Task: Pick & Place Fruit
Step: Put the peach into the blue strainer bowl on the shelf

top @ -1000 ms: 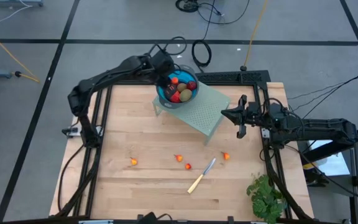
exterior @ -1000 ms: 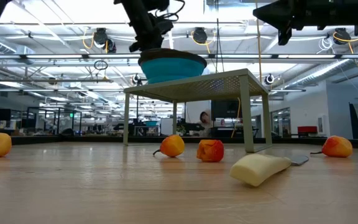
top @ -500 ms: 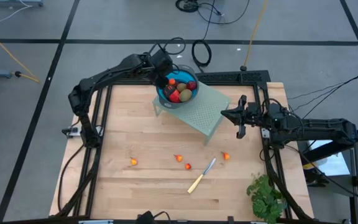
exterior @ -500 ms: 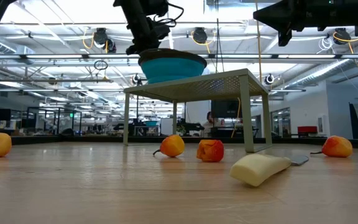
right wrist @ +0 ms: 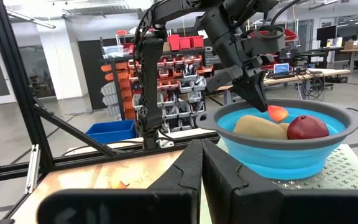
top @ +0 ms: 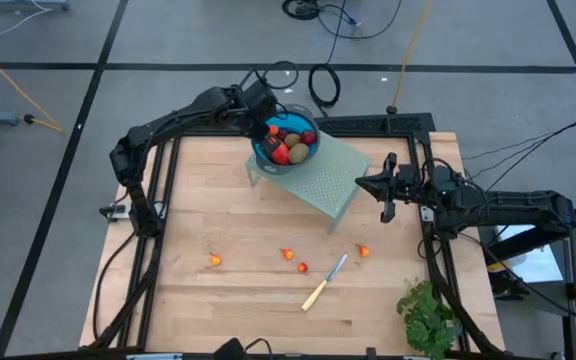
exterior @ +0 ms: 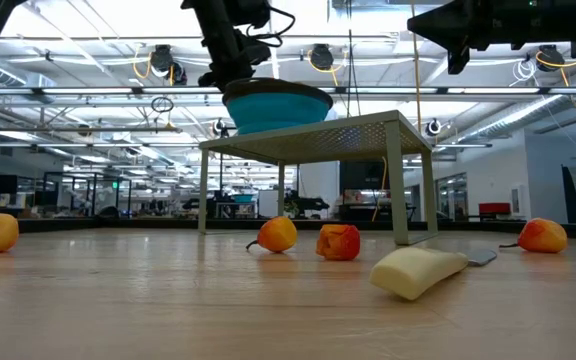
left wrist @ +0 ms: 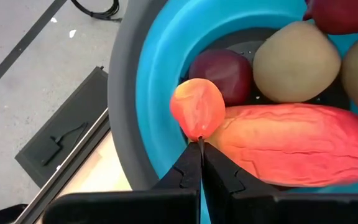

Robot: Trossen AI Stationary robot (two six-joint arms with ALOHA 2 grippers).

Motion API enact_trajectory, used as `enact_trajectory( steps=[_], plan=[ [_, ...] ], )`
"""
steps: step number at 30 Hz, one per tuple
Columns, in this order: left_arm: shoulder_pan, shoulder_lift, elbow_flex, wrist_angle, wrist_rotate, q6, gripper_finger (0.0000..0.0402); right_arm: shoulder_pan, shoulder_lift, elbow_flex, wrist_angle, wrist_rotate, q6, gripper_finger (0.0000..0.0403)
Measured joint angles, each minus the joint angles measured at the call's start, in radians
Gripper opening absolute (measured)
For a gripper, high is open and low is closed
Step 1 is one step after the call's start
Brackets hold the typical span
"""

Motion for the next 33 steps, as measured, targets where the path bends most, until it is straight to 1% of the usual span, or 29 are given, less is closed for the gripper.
enact_trajectory(
  steps=[17, 24, 28, 33],
  plan=[
    [0.001, 0.0, 0.0, 0.004, 0.0, 0.026, 0.0002, 0.0, 0.0, 0.0, 0.0, 0.0, 0.0, 0.0002],
    [0.001, 0.0, 0.0, 0.032, -0.001, -0.014, 0.0005, 0.0, 0.0, 0.001, 0.0, 0.0, 0.0, 0.0002],
    [0.0, 0.0, 0.0, 0.045, -0.001, -0.019, 0.0022, 0.0, 0.0, 0.001, 0.0, 0.0, 0.0, 0.0002],
    [0.0, 0.0, -0.001, 0.045, -0.001, -0.018, 0.0058, 0.0, 0.0, 0.001, 0.0, 0.0, 0.0, 0.0002]
  ],
)
